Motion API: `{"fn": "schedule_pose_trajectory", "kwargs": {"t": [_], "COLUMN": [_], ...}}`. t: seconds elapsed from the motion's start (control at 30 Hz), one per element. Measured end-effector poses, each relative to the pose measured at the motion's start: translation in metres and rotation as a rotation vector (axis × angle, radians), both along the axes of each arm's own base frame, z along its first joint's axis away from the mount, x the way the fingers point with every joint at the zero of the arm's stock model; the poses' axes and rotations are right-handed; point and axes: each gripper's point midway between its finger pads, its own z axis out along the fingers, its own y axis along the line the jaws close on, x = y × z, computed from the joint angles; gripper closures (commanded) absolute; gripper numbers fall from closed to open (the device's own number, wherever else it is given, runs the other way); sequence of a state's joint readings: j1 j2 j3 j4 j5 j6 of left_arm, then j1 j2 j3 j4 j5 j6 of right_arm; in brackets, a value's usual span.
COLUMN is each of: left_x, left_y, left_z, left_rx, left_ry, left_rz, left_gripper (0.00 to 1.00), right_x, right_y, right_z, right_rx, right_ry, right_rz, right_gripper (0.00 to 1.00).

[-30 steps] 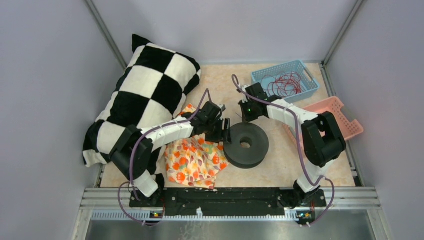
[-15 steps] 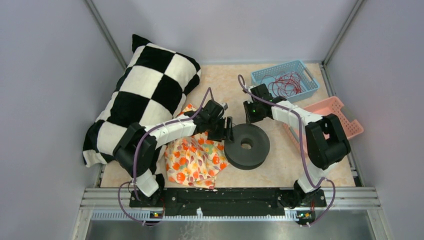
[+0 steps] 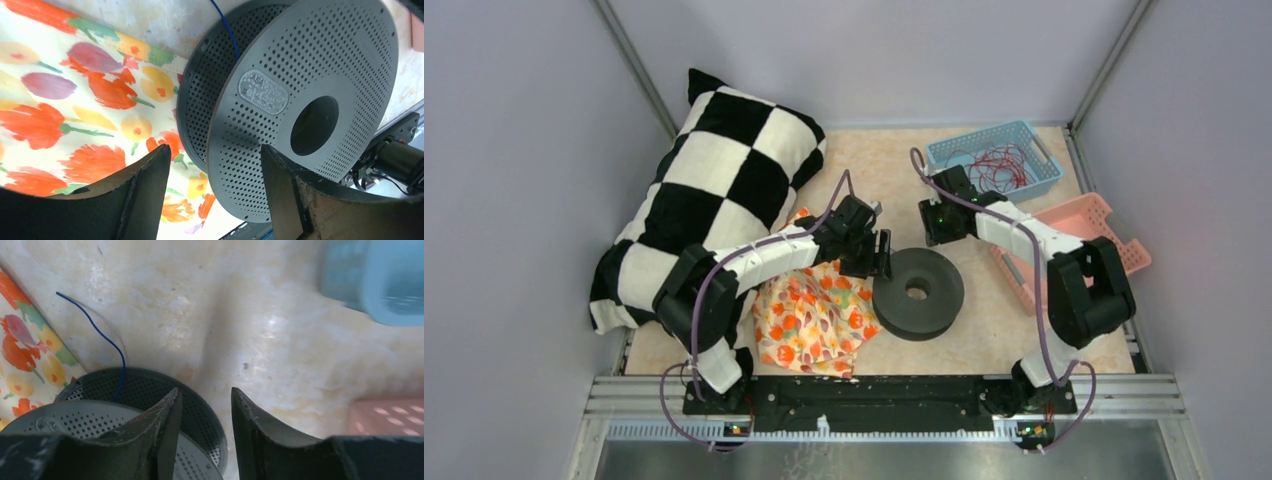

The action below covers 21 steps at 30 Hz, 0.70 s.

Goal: Wrap the cables

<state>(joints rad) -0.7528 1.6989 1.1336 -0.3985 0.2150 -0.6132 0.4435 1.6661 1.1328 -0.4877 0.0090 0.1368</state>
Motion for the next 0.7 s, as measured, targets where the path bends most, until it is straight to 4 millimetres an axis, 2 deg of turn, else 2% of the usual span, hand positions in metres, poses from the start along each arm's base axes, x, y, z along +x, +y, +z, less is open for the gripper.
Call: {"fn": "schedule_pose_trajectory", "kwargs": {"t": [0.1,0.17,0.2,0.27,0.3,0.43,0.5,0.53,0.57,0.63,0.7], "left_x": [0.008,0.015,0.018,0.026,0.030,0.047,0.054,0.054,0.061,0.071,0.077], "left_y": [0.000,0.000,0.001,0.005,0.008,0.028,0.046,0.058,0.068,0.095,0.117], "left_z": [0.009,0.021,0.029,0.052,0.065,0.133,0.164,0.186,0.189,0.209,0.221], "left_rx": [0.013,0.014,0.015,0.009,0.004,-0.051,-0.095,-0.142,-0.143,-0.174,-0.171], "left_ry": [-0.032,-0.072,-0.097,-0.156,-0.194,-0.364,-0.421,-0.440,-0.445,-0.454,-0.467], "left_rz": [0.004,0.008,0.012,0.030,0.044,0.114,0.162,0.180,0.208,0.276,0.332], "left_gripper": [0.25,0.19,0.14,0.10,0.09,0.02,0.02,0.02,0.02,0.02,0.02], "right_x": [0.005,0.010,0.012,0.016,0.017,0.008,-0.001,-0.006,-0.009,-0.016,-0.022], "right_y": [-0.014,-0.024,-0.029,-0.038,-0.043,-0.065,-0.077,-0.084,-0.090,-0.103,-0.114], "right_z": [0.027,0.057,0.073,0.110,0.128,0.192,0.212,0.218,0.224,0.234,0.240], "right_rx": [-0.034,-0.044,-0.043,-0.032,-0.024,0.004,0.004,-0.008,-0.024,-0.058,-0.084], "right_ry": [-0.082,-0.177,-0.227,-0.345,-0.401,-0.591,-0.646,-0.655,-0.659,-0.652,-0.640], "right_rz": [-0.054,-0.096,-0.118,-0.157,-0.178,-0.262,-0.302,-0.322,-0.345,-0.406,-0.456], "right_gripper": [0.48,0.40,0.33,0.08,0.02,0.01,0.01,0.01,0.01,0.01,0.01]}}
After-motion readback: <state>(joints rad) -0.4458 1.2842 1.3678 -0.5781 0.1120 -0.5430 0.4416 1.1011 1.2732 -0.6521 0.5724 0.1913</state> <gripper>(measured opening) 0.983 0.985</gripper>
